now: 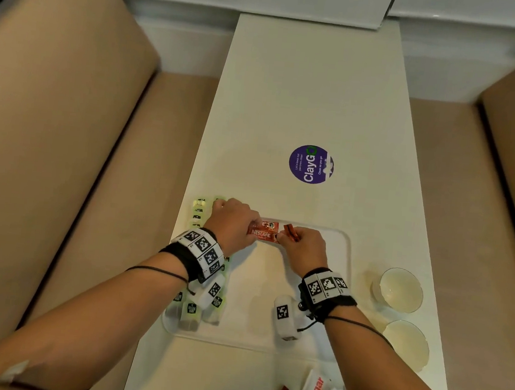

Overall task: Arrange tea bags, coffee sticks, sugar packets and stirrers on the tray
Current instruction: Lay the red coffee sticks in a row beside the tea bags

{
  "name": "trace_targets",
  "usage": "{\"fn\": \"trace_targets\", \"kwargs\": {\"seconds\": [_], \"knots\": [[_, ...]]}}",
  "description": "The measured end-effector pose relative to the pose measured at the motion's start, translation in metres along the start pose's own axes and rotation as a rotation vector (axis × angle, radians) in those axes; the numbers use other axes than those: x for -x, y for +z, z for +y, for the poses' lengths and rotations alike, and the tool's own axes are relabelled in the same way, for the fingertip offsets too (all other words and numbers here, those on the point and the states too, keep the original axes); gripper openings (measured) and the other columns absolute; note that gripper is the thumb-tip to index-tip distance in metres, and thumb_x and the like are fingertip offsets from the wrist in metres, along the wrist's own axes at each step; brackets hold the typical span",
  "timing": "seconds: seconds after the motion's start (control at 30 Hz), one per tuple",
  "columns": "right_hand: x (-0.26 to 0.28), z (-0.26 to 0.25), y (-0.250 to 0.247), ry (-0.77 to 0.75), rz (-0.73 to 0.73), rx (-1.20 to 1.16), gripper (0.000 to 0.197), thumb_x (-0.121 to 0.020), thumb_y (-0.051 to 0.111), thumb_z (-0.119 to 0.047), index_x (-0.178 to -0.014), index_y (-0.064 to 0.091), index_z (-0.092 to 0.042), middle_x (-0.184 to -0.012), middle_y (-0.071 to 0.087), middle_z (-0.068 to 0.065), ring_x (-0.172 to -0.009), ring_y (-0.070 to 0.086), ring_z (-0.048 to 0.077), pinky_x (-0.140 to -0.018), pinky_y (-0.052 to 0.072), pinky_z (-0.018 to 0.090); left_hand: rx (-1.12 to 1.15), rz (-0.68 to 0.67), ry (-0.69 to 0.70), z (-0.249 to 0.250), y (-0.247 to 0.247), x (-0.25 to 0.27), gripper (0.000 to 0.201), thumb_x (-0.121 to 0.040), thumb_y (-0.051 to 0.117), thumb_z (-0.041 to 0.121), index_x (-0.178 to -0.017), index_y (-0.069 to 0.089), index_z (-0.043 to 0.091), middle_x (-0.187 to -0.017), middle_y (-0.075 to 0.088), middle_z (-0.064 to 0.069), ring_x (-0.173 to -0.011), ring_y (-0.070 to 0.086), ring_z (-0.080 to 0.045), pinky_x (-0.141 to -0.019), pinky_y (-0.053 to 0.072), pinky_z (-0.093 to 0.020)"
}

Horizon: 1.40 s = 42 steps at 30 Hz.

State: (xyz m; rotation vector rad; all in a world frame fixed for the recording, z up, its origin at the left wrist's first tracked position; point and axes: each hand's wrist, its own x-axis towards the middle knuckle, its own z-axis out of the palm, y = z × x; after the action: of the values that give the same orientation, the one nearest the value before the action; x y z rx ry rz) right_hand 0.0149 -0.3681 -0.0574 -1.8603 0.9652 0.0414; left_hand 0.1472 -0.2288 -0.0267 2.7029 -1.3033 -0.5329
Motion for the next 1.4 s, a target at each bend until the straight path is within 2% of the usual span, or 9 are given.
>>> {"fn": "trace_targets", "kwargs": {"seconds": [0.07, 0.2, 0.57, 1.1, 1.17, 1.23, 1.3, 1.37, 1.4], "knots": [[-0.005, -0.001, 0.003, 0.009, -0.003, 0.039, 0.016, -0.092, 0.069, -0.024, -0.080, 0.075, -0.015, -0.067, 0.065, 0.000, -0.063, 0.056, 0.014, -0.058, 0.040, 0.025, -0.039, -0.009, 0.001, 0.001, 0.001, -0.006, 0.028, -0.090, 0.065, 0.047, -0.117, 0.066, 0.039, -0.110, 0.063, 0.011, -0.116, 0.048, -0.019, -0.107, 0.027, -0.045], [-0.010, -0.001, 0.009, 0.020, 0.006, 0.100, 0.023, -0.090, 0.069, -0.027, -0.077, 0.075, -0.009, -0.067, 0.067, 0.006, -0.065, 0.060, 0.023, -0.065, 0.049, 0.032, -0.086, -0.021, -0.028, 0.002, 0.004, -0.013, 0.026, -0.092, 0.061, 0.044, -0.117, 0.068, 0.039, -0.112, 0.062, 0.010, -0.119, 0.045, -0.020, -0.105, 0.024, -0.045], [-0.011, 0.002, 0.021, 0.067, 0.036, 0.139, 0.029, -0.090, 0.065, -0.026, -0.068, 0.065, -0.008, -0.059, 0.059, 0.004, -0.054, 0.052, 0.020, -0.049, 0.039, 0.028, -0.111, -0.044, -0.039, 0.001, 0.011, -0.014, 0.021, -0.094, 0.059, 0.034, -0.108, 0.073, 0.042, -0.101, 0.061, 0.008, -0.110, 0.046, -0.024, -0.097, 0.026, -0.044], [-0.013, 0.002, 0.023, 0.073, 0.055, 0.141, 0.027, -0.088, 0.069, -0.032, -0.071, 0.064, -0.013, -0.064, 0.058, 0.000, -0.059, 0.054, 0.019, -0.052, 0.036, 0.027, -0.113, -0.018, -0.022, -0.004, 0.015, -0.016, 0.024, -0.096, 0.059, 0.030, -0.110, 0.073, 0.043, -0.104, 0.062, 0.005, -0.109, 0.049, -0.026, -0.099, 0.030, -0.044], [-0.010, 0.003, 0.021, 0.064, 0.073, 0.111, 0.024, -0.087, 0.071, -0.035, -0.078, 0.062, -0.015, -0.070, 0.061, -0.003, -0.064, 0.057, 0.017, -0.055, 0.040, 0.026, -0.099, 0.003, -0.011, -0.003, 0.014, -0.014, 0.023, -0.096, 0.058, 0.031, -0.111, 0.072, 0.042, -0.104, 0.061, 0.006, -0.109, 0.049, -0.025, -0.099, 0.030, -0.043], [-0.004, 0.002, 0.018, 0.047, 0.087, 0.066, 0.023, -0.088, 0.071, -0.037, -0.087, 0.061, -0.016, -0.078, 0.063, -0.004, -0.070, 0.060, 0.014, -0.060, 0.044, 0.026, -0.071, 0.014, -0.013, -0.001, 0.010, -0.011, 0.023, -0.096, 0.059, 0.034, -0.114, 0.071, 0.041, -0.105, 0.061, 0.007, -0.109, 0.049, -0.023, -0.099, 0.031, -0.043], [0.002, -0.001, 0.013, 0.009, 0.076, 0.037, 0.021, -0.091, 0.067, -0.036, -0.089, 0.059, -0.017, -0.079, 0.062, -0.006, -0.071, 0.059, 0.011, -0.059, 0.041, 0.023, -0.008, 0.040, -0.019, 0.001, 0.007, -0.006, 0.024, -0.094, 0.061, 0.040, -0.117, 0.068, 0.039, -0.106, 0.063, 0.006, -0.107, 0.052, -0.021, -0.097, 0.035, -0.042], [0.010, -0.004, 0.009, -0.036, 0.047, 0.012, 0.017, -0.095, 0.062, -0.034, -0.088, 0.057, -0.020, -0.079, 0.062, -0.008, -0.071, 0.057, 0.009, -0.058, 0.037, 0.022, 0.224, 0.040, -0.033, 0.003, 0.003, 0.003, 0.025, -0.092, 0.066, 0.040, -0.116, 0.069, 0.033, -0.097, 0.066, 0.007, -0.095, 0.058, -0.016, -0.089, 0.045, -0.039], [0.014, -0.006, 0.007, -0.063, 0.025, 0.007, 0.017, -0.097, 0.060, -0.034, -0.086, 0.056, -0.021, -0.078, 0.062, -0.008, -0.070, 0.056, 0.008, -0.058, 0.037, 0.022, 0.398, 0.025, -0.046, 0.005, 0.000, 0.007, 0.023, -0.091, 0.067, 0.037, -0.113, 0.070, 0.029, -0.087, 0.066, 0.007, -0.083, 0.060, -0.012, -0.081, 0.049, -0.036]]}}
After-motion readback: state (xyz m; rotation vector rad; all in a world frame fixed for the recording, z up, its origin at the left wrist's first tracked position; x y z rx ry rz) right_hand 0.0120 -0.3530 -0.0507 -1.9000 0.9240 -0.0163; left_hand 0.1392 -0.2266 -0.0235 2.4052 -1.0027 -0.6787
